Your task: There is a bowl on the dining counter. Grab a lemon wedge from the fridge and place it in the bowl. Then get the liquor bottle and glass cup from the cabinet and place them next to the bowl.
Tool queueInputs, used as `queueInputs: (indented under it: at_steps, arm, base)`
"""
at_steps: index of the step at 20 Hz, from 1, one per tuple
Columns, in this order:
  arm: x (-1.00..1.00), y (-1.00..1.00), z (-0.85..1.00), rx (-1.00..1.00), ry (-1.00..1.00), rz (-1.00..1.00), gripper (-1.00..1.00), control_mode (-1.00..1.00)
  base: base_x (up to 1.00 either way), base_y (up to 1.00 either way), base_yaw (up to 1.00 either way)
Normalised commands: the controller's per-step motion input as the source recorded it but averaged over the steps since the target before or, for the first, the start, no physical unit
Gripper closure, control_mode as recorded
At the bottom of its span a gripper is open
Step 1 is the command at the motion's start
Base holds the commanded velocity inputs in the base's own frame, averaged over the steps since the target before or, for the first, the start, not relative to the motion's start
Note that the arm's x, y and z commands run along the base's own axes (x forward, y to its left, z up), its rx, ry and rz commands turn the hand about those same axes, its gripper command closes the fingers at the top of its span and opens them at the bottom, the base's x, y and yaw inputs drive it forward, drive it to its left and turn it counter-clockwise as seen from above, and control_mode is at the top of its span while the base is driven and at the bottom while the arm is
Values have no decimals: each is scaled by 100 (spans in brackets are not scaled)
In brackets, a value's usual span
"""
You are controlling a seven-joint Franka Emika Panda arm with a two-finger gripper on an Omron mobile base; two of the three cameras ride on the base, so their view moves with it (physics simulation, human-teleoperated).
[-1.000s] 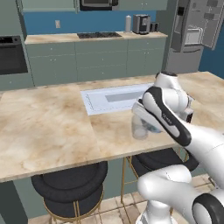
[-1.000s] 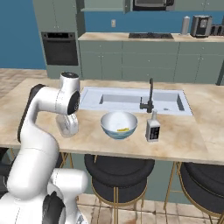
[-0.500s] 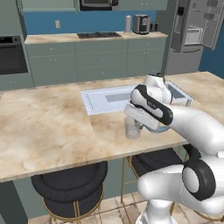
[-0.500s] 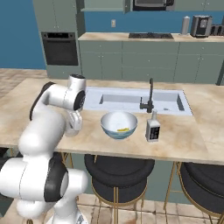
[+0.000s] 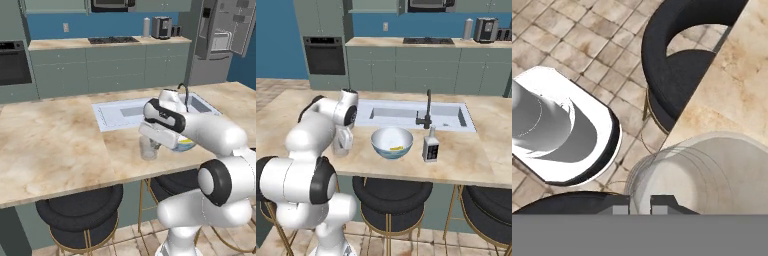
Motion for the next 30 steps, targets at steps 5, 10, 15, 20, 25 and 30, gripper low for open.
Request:
queueInputs:
  at_steps: [5,10,15,20,25,30]
  arm:
    - [31,3,-19,0,1,-7,100,-100]
    - [28,2,-26,0,0,-7,100,-100]
    - [26,2,-22,0,0,-7,100,-100]
    - [29,2,-17,0,1,-7,100,-100]
    - [31,0,-13,0,2,-7,100,-100]
    - [30,1,-18,0,4,-7,100,-100]
  base:
    - [0,0,0]
    - [0,0,0]
    - [0,0,0]
    - [0,0,0]
    - [0,0,0]
    - [0,0,0]
